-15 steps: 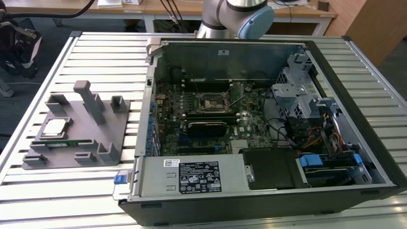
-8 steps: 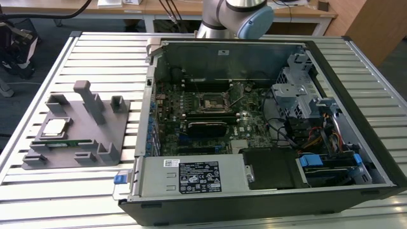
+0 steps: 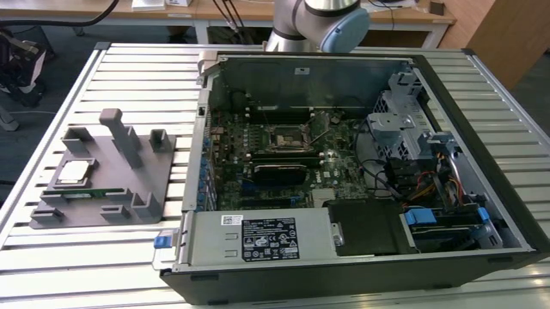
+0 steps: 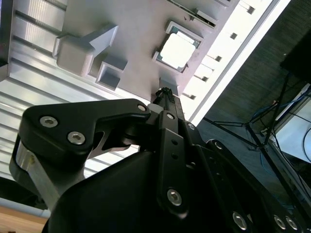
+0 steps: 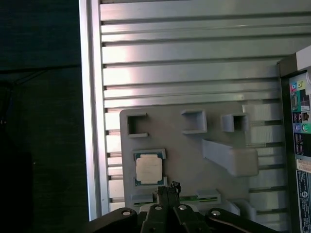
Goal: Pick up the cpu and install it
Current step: 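Reach for the cpu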
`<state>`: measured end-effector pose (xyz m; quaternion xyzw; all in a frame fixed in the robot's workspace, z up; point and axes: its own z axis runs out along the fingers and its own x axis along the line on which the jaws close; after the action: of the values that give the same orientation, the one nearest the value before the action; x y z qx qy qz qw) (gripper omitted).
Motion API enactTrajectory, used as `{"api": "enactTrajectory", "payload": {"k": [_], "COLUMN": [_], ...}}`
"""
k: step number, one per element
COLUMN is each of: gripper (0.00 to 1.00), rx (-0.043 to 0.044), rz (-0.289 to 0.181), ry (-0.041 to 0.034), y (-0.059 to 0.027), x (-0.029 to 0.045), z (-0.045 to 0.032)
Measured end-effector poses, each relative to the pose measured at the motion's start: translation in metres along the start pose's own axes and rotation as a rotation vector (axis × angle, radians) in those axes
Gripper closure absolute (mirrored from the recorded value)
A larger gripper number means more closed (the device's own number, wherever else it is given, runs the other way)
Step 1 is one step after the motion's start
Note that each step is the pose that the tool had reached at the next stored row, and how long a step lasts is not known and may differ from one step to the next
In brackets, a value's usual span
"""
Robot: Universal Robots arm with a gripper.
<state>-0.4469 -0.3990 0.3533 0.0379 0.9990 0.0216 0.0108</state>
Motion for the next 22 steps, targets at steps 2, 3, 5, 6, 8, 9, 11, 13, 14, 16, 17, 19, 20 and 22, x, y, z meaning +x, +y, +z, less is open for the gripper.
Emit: {"api": "enactTrajectory", "payload": {"k": [2,3,5,6,8,9,11,13,14,16,17,19,20,22], "gripper": [0.89,0.89,0.89,0.89,0.89,0.89,0.89,0.89,0.89,0.89,0.89,0.89,0.89,0.89], "rx": [0.0000,0.0000,0.0000,0.0000,0.0000,0.0001,0.0001,0.0000,0.0001,0.0001,0.0002,0.0002,0.0001,0.0002], "rz": [0.000,0.000,0.000,0.000,0.000,0.000,0.000,0.000,0.000,0.000,0.000,0.000,0.000,0.000], "ry": [0.0000,0.0001,0.0002,0.0002,0.0004,0.0005,0.0006,0.0009,0.0011,0.0015,0.0018,0.0022,0.0023,0.0029], "y": [-0.0001,-0.0002,-0.0003,-0.0004,-0.0005,-0.0006,-0.0007,-0.0008,-0.0009,-0.0012,-0.0014,-0.0019,-0.0021,-0.0025], "x": [0.0017,0.0024,0.0039,0.0046,0.0063,0.0071,0.0084,0.0098,0.0105,0.0114,0.0118,0.0127,0.0130,0.0137], "z": [0.0002,0.0003,0.0006,0.0007,0.0009,0.0010,0.0014,0.0017,0.0019,0.0024,0.0026,0.0030,0.0033,0.0037]}}
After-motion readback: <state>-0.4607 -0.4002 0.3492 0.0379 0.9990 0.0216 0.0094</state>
